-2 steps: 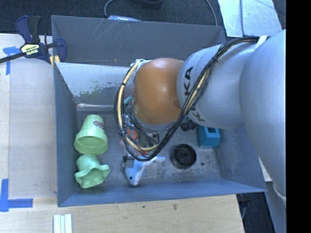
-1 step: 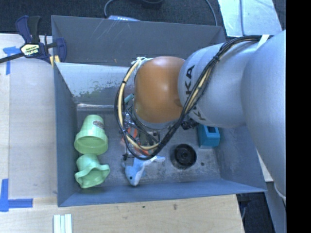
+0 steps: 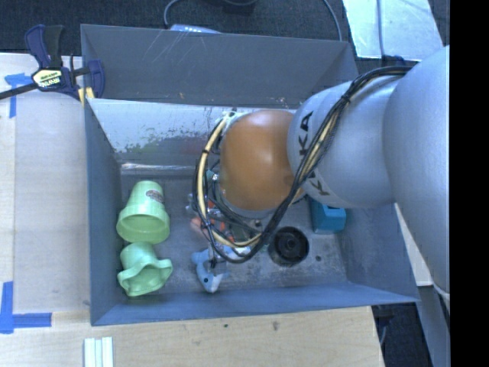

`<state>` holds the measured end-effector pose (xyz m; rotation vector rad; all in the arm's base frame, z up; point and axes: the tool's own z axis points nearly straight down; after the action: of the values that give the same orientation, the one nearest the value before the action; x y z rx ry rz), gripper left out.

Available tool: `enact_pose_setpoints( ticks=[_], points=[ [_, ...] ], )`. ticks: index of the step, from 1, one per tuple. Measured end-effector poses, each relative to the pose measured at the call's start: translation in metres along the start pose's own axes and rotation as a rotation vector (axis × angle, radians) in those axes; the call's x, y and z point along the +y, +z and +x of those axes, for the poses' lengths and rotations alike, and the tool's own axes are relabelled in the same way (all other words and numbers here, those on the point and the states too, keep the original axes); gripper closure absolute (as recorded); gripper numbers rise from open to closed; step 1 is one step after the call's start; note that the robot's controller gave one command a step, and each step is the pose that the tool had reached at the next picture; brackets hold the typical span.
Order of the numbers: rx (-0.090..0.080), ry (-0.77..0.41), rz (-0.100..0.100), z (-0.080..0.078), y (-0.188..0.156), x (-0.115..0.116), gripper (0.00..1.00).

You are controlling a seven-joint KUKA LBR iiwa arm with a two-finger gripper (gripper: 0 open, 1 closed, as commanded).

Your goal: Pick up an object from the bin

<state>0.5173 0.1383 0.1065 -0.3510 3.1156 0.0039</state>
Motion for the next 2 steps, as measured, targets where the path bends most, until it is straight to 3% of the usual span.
enact_pose_setpoints(
  ticks=[1,2],
  points=[
    [0.007,-0.199,0.001,0.012,0.023,-0.014,0.00],
    [-0.006,-0.142,0.000,0.000,-0.001,-0.022,0.00]
  ],
)
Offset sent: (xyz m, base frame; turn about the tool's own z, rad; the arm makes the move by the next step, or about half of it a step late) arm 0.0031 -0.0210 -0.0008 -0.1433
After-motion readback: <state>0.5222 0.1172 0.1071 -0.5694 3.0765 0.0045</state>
